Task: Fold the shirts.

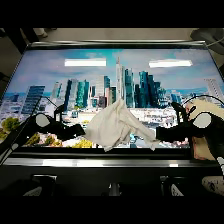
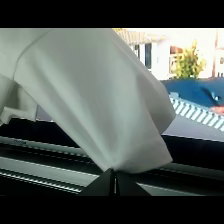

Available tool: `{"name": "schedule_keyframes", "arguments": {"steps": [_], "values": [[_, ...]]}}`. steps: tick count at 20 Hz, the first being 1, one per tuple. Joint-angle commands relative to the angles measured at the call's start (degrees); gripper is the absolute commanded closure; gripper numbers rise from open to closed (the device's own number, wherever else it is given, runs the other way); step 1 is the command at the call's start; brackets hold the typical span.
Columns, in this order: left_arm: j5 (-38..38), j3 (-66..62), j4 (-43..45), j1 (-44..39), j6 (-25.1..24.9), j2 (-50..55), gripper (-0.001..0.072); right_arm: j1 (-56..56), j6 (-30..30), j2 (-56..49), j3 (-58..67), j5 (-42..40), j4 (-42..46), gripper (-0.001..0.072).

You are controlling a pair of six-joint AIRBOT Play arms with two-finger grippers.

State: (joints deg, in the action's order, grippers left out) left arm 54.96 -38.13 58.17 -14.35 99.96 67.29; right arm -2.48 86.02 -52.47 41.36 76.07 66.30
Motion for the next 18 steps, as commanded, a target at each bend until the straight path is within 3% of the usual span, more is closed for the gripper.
{"name": "schedule_keyframes", "arguments": {"steps": [1, 2, 3, 4, 5, 6, 8, 10, 15, 18], "values": [[-11.19, 3.80, -8.41, -0.85, -0.92, 3.34, 0.0036, 0.02, -0.15, -0.02, -0.02, 0.04, 0.09, 0.0695], [-13.60, 3.69, -9.77, -1.25, -0.92, 4.50, 0.0084, 0.02, -0.15, -0.02, 0.00, 0.00, 0.11, 0.0695], [-14.86, 3.54, -11.76, -1.40, -0.92, 5.35, 0.0196, 0.02, -0.15, -0.02, 0.00, -0.22, 0.09, 0.0695], [-15.91, 3.19, -13.40, -1.46, -0.98, 5.86, 0.0361, 0.02, -0.17, -0.02, 0.13, -0.68, 0.13, 0.0695], [-16.04, 2.60, -13.86, -1.44, -1.90, 5.88, 0.0594, 0.02, -0.20, -0.02, 0.59, -1.36, 0.17, 0.0695], [-15.78, 1.22, -13.84, -1.20, -5.53, 5.42, 0.0677, 0.00, -0.61, -0.02, 1.62, -1.64, 0.39, 0.0695], [-13.90, -3.78, -13.49, 0.87, -12.07, 2.01, 0.0679, 0.00, -0.87, -0.02, 6.75, -2.08, 2.08, 0.0695], [-13.40, -12.55, -9.55, 5.51, -14.53, -5.62, 0.0679, -0.15, -1.01, -0.02, 17.44, -3.15, 7.04, 0.0695], [-13.20, -43.93, -0.85, 25.00, -14.19, -22.97, 0.0679, -0.15, 3.50, 0.96, 52.57, -5.38, 25.92, 0.0695], [-9.99, -53.86, -1.18, 34.93, -8.13, -27.21, 0.0678, -0.15, 4.87, 3.76, 59.93, -5.68, 26.23, 0.0695]]}}
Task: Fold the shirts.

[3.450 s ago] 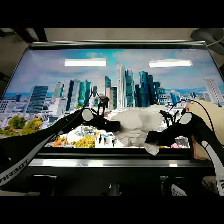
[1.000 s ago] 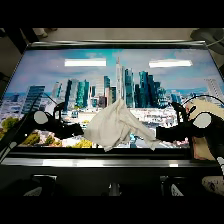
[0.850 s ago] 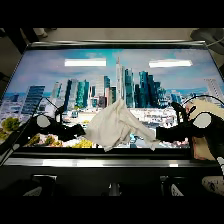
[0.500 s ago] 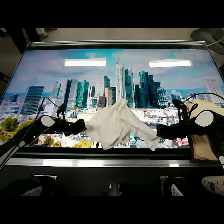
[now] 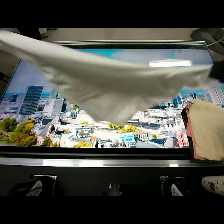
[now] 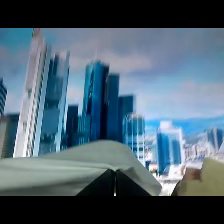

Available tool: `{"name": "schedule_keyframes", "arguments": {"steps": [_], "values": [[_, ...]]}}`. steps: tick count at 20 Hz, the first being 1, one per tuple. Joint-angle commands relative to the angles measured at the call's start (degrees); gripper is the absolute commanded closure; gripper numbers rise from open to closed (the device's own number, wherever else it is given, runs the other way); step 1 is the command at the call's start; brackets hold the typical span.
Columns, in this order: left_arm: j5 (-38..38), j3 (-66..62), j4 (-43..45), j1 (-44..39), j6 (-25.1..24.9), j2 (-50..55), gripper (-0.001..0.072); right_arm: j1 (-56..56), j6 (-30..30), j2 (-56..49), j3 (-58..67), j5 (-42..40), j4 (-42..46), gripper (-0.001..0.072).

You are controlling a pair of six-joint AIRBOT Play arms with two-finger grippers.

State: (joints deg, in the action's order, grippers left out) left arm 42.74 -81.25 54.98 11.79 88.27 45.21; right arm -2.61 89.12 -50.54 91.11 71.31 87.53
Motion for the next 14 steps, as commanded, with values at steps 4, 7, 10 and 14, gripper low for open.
{"name": "schedule_keyframes", "arguments": {"steps": [4, 7, 10, 14], "values": [[6.16, -11.76, 2.03, 9.79, 3.41, -7.89, 0.0678, -0.02, 1.97, 6.58, 10.54, -0.87, 4.90, 0.0695], [13.77, -10.36, 2.05, 9.77, 3.02, -7.37, 0.0677, -0.02, 2.01, 7.80, 10.54, 0.11, 4.79, 0.0695], [17.00, -2.21, 2.08, 9.55, 1.22, -7.37, 0.0677, -0.02, 4.35, 5.11, 9.57, 10.05, 4.02, 0.0695], [13.11, 19.39, 0.98, 3.26, -0.13, -5.88, 0.0677, -0.02, 4.39, -2.32, -4.66, 12.68, -0.17, 0.0693]]}}
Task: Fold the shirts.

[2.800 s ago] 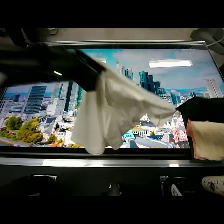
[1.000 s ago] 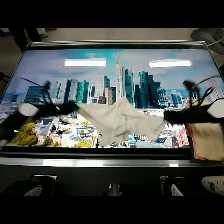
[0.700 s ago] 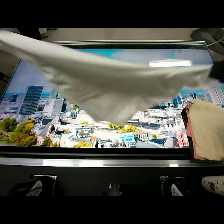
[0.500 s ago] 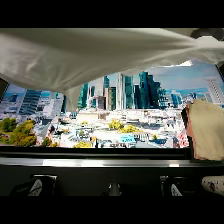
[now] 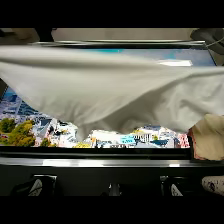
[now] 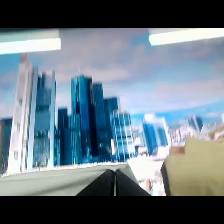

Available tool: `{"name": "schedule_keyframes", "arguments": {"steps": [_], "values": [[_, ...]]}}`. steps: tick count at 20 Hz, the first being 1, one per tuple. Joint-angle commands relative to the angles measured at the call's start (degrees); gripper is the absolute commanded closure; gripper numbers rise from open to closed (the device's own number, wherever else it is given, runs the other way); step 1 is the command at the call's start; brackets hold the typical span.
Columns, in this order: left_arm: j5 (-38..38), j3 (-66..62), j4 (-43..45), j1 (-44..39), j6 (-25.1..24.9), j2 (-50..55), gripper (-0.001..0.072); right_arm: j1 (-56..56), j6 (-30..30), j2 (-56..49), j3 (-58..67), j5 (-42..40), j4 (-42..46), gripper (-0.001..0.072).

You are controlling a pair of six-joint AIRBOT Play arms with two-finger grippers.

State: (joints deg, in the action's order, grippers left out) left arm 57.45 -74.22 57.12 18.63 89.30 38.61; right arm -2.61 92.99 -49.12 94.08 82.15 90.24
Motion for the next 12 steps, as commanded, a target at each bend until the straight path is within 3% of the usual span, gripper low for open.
{"name": "schedule_keyframes", "arguments": {"steps": [1, 5, 7, 9, 10, 12], "values": [[-4.70, 17.68, -2.01, -6.62, -2.19, 1.95, 0.0677, -0.02, 0.42, -5.99, -12.63, -4.07, -4.70, 0.0693], [-19.76, 30.80, -2.27, -19.80, -2.54, 11.52, 0.0677, -0.02, 1.18, -19.19, -23.37, -30.69, -13.40, 0.0692], [-22.12, 30.32, -2.34, -22.60, -2.29, 16.96, 0.0677, -0.02, 4.09, -25.42, -23.37, -35.74, -17.77, 0.0693], [-21.92, 29.27, -2.69, -23.12, -2.36, 20.20, 0.0676, 0.02, 6.27, -29.68, -23.37, -34.27, -23.76, 0.0692], [-21.97, 28.89, -2.62, -22.86, -2.45, 20.48, 0.0676, 0.02, 6.14, -30.80, -23.37, -32.59, -26.82, 0.0643], [-21.33, 27.54, -2.60, -21.07, -4.26, 19.74, 0.0676, -0.04, 2.64, -29.92, -22.27, -27.45, -28.87, 0.0203]]}}
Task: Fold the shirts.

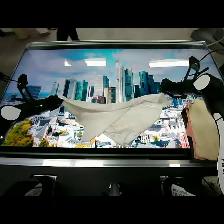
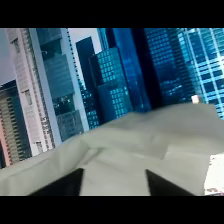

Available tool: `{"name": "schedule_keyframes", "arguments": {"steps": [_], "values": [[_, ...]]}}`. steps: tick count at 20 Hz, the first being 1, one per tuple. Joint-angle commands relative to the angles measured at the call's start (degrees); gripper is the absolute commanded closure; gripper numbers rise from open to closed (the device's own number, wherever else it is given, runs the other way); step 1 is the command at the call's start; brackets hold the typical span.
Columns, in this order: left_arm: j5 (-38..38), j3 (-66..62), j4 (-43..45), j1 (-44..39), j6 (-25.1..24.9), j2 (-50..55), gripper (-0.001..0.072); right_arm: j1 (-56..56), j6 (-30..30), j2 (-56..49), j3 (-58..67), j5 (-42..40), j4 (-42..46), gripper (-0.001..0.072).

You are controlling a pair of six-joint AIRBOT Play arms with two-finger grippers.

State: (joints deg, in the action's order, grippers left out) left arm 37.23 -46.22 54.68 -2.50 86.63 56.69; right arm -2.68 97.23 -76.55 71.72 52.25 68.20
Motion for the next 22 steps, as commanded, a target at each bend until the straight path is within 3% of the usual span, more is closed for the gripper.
{"name": "schedule_keyframes", "arguments": {"steps": [1, 4, 5, 6, 7, 11, 15, 18, 19, 20, 22], "values": [[-0.07, -1.46, -0.17, 1.27, -2.84, 1.14, 0.0676, 0.04, -4.87, -1.14, 1.64, 7.65, -6.60, 0.0196], [4.20, -4.28, -0.04, 4.28, -4.42, 0.17, 0.0677, 1.44, -6.69, 4.92, 0.37, 25.53, -5.84, 0.0160], [4.55, -4.35, 0.00, 4.52, -4.42, 0.02, 0.0676, 3.67, -6.86, 7.39, -4.63, 27.02, -4.33, 0.0145], [4.87, -4.35, 0.00, 4.59, -4.42, 0.07, 0.0677, 6.69, -6.25, 9.99, -12.04, 26.56, -3.21, 0.0071], [5.38, -4.35, -0.02, 4.57, -4.42, 0.07, 0.0676, 9.53, -4.72, 11.89, -19.45, 24.41, -3.98, 0.0008], [7.80, -4.42, -0.04, 4.50, -4.42, -0.42, 0.0676, 21.11, -5.40, 12.24, -37.73, 7.82, -14.12, 0.0009], [8.68, -4.42, -0.04, 4.50, -4.39, -2.10, 0.0676, 29.53, -5.42, 7.21, -38.21, -5.62, -19.65, 0.0009], [8.85, -4.42, -0.02, 4.59, -4.39, -3.52, 0.0677, 30.14, -7.39, 3.76, -37.55, -9.44, -27.10, 0.0014], [8.83, -4.42, -0.02, 4.57, -4.39, -3.89, 0.0676, 30.14, -7.52, 3.43, -36.94, -10.82, -28.11, 0.0072], [8.83, -4.42, -0.02, 4.57, -4.42, -4.28, 0.0676, 30.14, -7.50, 3.41, -36.15, -12.55, -28.22, 0.0237], [8.74, -4.46, -0.02, 4.70, -4.44, -4.79, 0.0676, 29.59, -7.34, 3.58, -33.20, -14.34, -27.02, 0.0688]]}}
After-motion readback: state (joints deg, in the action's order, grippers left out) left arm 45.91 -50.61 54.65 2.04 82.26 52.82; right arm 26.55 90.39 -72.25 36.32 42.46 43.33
